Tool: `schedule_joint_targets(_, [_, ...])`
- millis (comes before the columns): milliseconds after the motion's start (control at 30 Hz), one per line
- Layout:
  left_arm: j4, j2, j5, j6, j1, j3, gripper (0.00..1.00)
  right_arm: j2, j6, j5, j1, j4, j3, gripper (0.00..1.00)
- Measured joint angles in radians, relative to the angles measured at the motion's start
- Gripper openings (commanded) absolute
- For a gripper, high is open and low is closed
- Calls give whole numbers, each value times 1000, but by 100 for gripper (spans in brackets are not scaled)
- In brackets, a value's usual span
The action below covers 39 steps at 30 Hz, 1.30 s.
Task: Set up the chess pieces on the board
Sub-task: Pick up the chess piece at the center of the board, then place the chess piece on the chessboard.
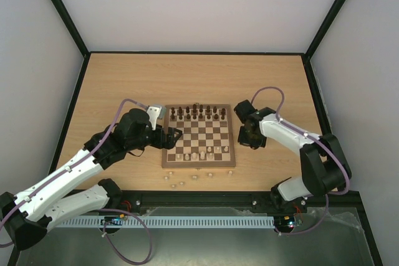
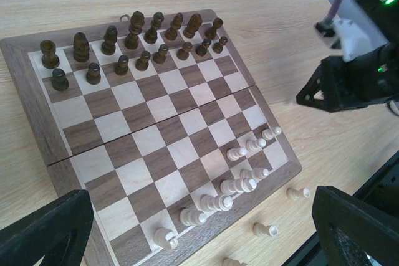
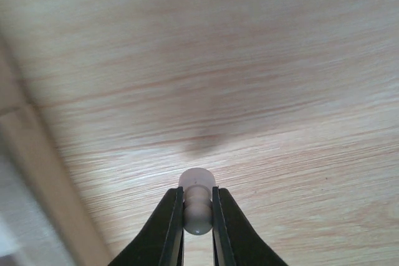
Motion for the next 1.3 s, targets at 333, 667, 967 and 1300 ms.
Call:
schedule_joint_targets(333, [-5, -8, -60, -15, 0, 0, 99, -35, -19, 29, 148, -126, 314, 7])
schedule_joint_targets(667, [-22, -32, -141, -50, 0, 0, 99, 195, -27, 30, 422, -164, 526, 7])
schedule_joint_targets(967, [-51, -53, -187, -73, 4, 0, 99, 306, -35, 23, 510, -172, 554, 8])
schedule_joint_targets(1300, [-59, -56, -198, -79, 4, 0, 99, 325, -34, -4, 539, -162, 530, 9])
